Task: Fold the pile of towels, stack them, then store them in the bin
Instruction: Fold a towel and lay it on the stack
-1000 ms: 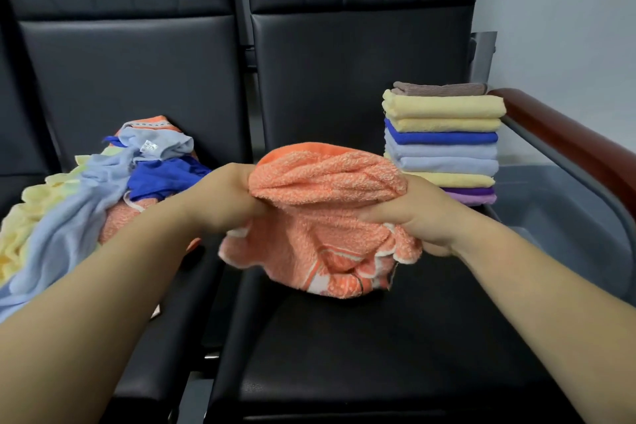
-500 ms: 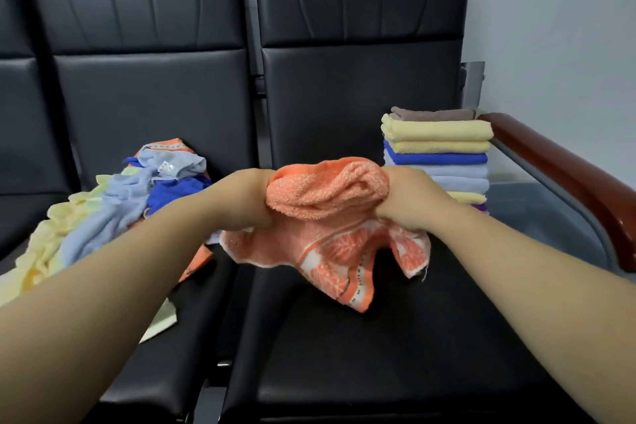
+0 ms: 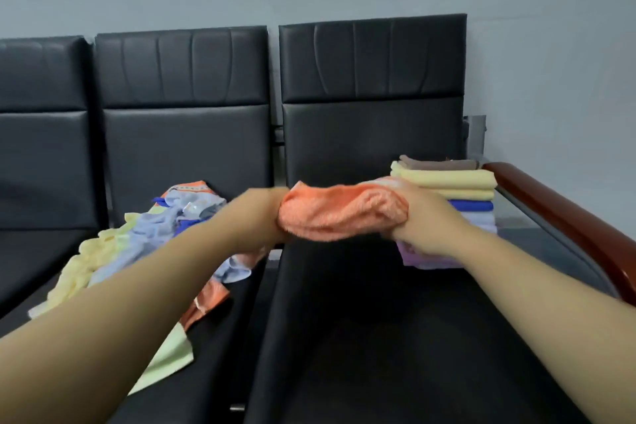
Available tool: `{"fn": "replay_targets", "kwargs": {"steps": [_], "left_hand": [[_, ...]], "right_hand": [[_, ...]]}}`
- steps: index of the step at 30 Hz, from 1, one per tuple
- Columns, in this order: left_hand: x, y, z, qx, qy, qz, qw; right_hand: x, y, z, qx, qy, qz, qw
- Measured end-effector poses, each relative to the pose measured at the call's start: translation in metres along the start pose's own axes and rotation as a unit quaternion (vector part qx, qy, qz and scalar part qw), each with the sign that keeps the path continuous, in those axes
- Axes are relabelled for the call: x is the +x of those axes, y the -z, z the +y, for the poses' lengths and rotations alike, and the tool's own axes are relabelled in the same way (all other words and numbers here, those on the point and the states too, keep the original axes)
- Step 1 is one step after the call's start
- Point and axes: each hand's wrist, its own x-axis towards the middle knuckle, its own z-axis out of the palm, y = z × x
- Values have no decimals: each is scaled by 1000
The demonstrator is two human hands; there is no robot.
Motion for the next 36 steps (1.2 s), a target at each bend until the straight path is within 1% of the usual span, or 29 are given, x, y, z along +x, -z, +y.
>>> {"fn": "replay_targets", "kwargs": {"steps": [1,3,5,6,7,10,12,14,17,19,20,23,24,26,27,28,30,32,36], "left_hand": [[-8,-18,-4,-18,-7,-45,999],[-22,-58,-11,-45,-21,-146,988],[-33,-96,-18,-53,-25,-226,972],[-37,-109,-21,-49,-22,-248,967],[-39,-119,-22,-51,-20,-261,964],[-35,-123,-27,-118,-20,-274,954],[-28,-119,-30,-178,-18,-262,948],[-23,-123,-32,-225,15,-261,939],[-20,-134,-30,-254,61,-251,932],[-20,-134,-29,-246,80,-254,932],[-20,-133,-31,-240,86,-268,929],[-30,-135,-44,-185,81,-358,912],[-32,-137,-49,-174,69,-373,909],[-34,-136,-53,-194,65,-363,909],[-34,-134,-52,-210,78,-348,910],[-31,-132,-51,-213,87,-331,915],[-25,-130,-49,-175,83,-285,939],[-21,-134,-49,-145,76,-244,956],[-14,-142,-54,-132,86,-189,969]], "right_hand": [[-13,-17,13,29,-35,-62,997],[-38,-54,39,26,-87,-166,982],[-49,-84,59,-39,-77,-240,967],[-48,-90,63,-84,-57,-255,962],[-47,-93,64,-109,-47,-255,960],[-36,-86,61,-71,-69,-230,968],[-32,-81,63,-56,-81,-239,966],[-31,-80,65,-41,-92,-248,963],[-24,-87,71,-22,-116,-240,963],[-20,-92,76,-14,-128,-239,963],[-19,-92,78,-8,-133,-249,959],[-26,-85,70,21,-172,-335,926],[-26,-86,70,34,-190,-345,918],[-27,-88,70,43,-223,-341,912],[-27,-91,70,36,-218,-342,913],[-27,-92,70,24,-203,-344,917],[-29,-90,69,25,-188,-342,921],[-29,-85,70,74,-211,-309,924],[-23,-80,78,137,-240,-221,935]]}}
